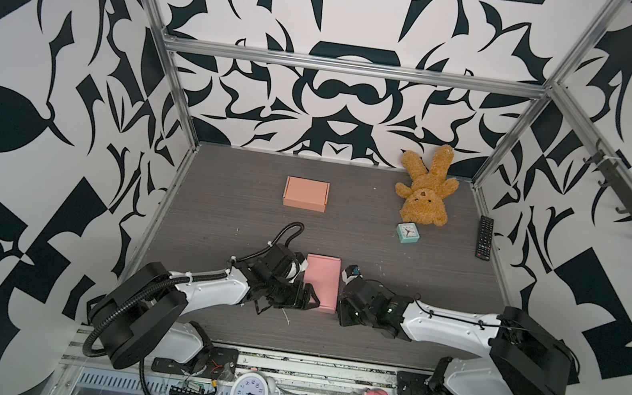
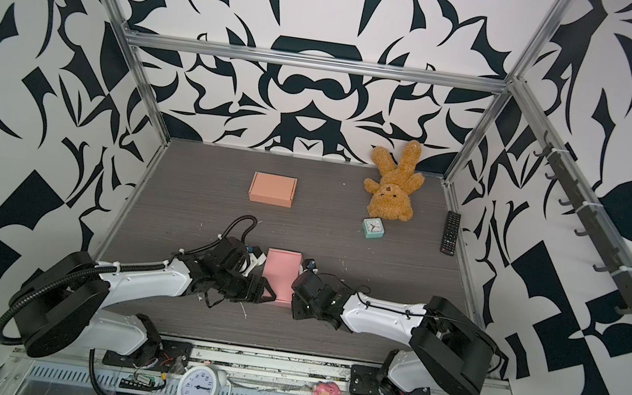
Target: Fold the paper box
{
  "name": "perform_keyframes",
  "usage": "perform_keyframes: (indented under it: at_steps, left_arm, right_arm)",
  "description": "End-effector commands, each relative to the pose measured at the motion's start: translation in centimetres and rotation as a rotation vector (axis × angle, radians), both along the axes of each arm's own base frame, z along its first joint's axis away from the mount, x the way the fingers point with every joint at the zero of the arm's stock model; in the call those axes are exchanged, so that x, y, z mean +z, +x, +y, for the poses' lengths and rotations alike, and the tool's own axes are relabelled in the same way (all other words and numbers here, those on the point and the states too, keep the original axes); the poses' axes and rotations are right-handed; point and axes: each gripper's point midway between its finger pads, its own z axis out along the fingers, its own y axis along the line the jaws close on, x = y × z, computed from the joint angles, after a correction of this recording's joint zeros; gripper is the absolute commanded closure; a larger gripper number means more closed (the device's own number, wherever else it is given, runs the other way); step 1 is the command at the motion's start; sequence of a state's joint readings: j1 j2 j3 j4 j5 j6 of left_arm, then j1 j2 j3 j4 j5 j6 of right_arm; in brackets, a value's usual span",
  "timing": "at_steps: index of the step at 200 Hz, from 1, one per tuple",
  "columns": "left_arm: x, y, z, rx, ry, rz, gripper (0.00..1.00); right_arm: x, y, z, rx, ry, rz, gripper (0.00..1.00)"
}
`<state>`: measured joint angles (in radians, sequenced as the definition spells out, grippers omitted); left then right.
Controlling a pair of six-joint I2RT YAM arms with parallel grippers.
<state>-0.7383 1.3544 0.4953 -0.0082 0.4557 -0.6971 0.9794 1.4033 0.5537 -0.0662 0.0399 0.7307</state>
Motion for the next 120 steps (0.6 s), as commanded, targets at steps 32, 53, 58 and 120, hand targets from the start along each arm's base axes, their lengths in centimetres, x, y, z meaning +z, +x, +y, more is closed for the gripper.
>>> perform_keyframes:
  at_steps: [32, 53, 58, 120]
  left_arm:
    - [0.8, 1.5, 1.4, 0.029, -0.016, -0.051, 0.19]
    - [1.2, 2.5, 1.1, 0.031, -0.025, -0.075, 0.19]
    - [1.3, 2.8, 1.0, 0.034, -0.025, -0.078, 0.19]
    - [2.5, 5.8, -1.3, 0.008, -0.09, -0.083, 0.2]
  right_arm:
    - [0.2, 2.6, -2.2, -0.023, -0.023, 0.009, 0.76]
    - [0.4, 3.5, -1.9, -0.018, -0.03, -0.006, 0.76]
    - [0.5, 3.7, -1.8, -0.017, -0.029, -0.009, 0.76]
    - [0.6, 5.2, 0.4, 0.003, 0.004, -0.007, 0.77]
